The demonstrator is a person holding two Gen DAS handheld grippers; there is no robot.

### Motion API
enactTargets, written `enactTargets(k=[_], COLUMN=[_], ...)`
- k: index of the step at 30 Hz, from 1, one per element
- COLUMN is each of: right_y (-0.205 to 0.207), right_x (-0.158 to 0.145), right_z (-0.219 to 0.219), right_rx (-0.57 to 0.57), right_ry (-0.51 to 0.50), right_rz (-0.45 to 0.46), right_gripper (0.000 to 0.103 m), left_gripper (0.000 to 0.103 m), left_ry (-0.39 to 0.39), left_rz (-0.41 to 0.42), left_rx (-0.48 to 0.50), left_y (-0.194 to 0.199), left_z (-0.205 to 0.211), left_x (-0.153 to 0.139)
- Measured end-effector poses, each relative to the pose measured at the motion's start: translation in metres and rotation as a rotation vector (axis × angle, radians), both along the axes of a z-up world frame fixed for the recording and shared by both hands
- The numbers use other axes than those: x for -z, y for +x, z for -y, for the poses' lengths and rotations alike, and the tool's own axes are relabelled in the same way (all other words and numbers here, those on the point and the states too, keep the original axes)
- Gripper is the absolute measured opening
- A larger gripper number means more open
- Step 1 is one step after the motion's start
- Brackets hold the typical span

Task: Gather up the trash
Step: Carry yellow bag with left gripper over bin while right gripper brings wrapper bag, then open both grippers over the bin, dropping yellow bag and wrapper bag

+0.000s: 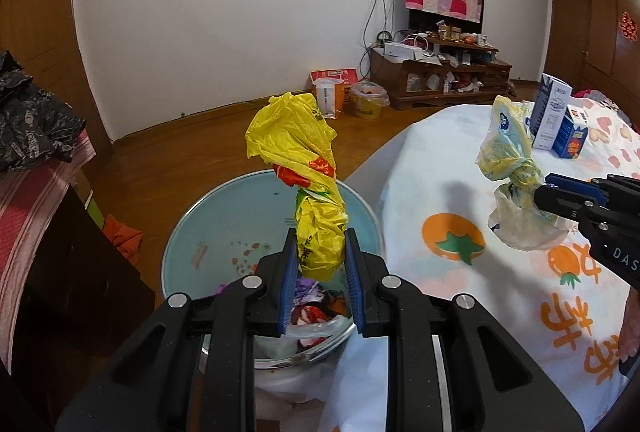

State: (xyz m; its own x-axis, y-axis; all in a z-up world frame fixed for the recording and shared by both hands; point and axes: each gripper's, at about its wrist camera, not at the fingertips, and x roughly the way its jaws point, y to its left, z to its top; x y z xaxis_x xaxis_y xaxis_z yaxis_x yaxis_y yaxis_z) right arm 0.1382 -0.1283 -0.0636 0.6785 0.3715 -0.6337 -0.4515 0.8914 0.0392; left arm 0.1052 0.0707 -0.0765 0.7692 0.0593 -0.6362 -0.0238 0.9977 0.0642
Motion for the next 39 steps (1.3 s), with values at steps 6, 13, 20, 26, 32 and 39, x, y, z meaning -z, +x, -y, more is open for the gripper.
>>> enactTargets(k=[6, 13, 20, 26, 32, 39], right_y=[0.001, 0.003, 0.005, 0.004, 0.004, 0.004], right_x=[0.000, -0.002, -0.001, -0.001, -0.001, -0.002], right_z=[-0.014, -0.029, -0.042, -0.053, -0.066, -0.077], right_rx=[-0.025, -0.055, -0.081, -0.103, -0.127, -0.148], right_ry=[-0.002, -0.009, -0.011, -0.015, -0.025, -0.033], right_rz=[0.002, 0.005, 0.002, 0.001, 0.003, 0.006], right_gripper=[0.017, 0.017, 0.017, 0.017, 0.017, 0.017], left_gripper=[0.022, 0.022, 0.022, 0.022, 0.022, 0.023], left_ry=[0.006, 0.009, 0.007, 0.005, 0.002, -0.003], left_rz=[0.000, 0.002, -0.003, -0.004, -0.004, -0.007], left_rx=[-0.019, -0.044, -0.075, -0.096, -0.116, -0.136], left_y=[-0.002, -0.006, -0.009, -0.010, -0.012, -0.012], left_z=[-0.008, -0.017, -0.034, -0.043, -0.051, -0.059], left_x=[0.001, 0.001, 0.003, 0.004, 0.004, 0.005])
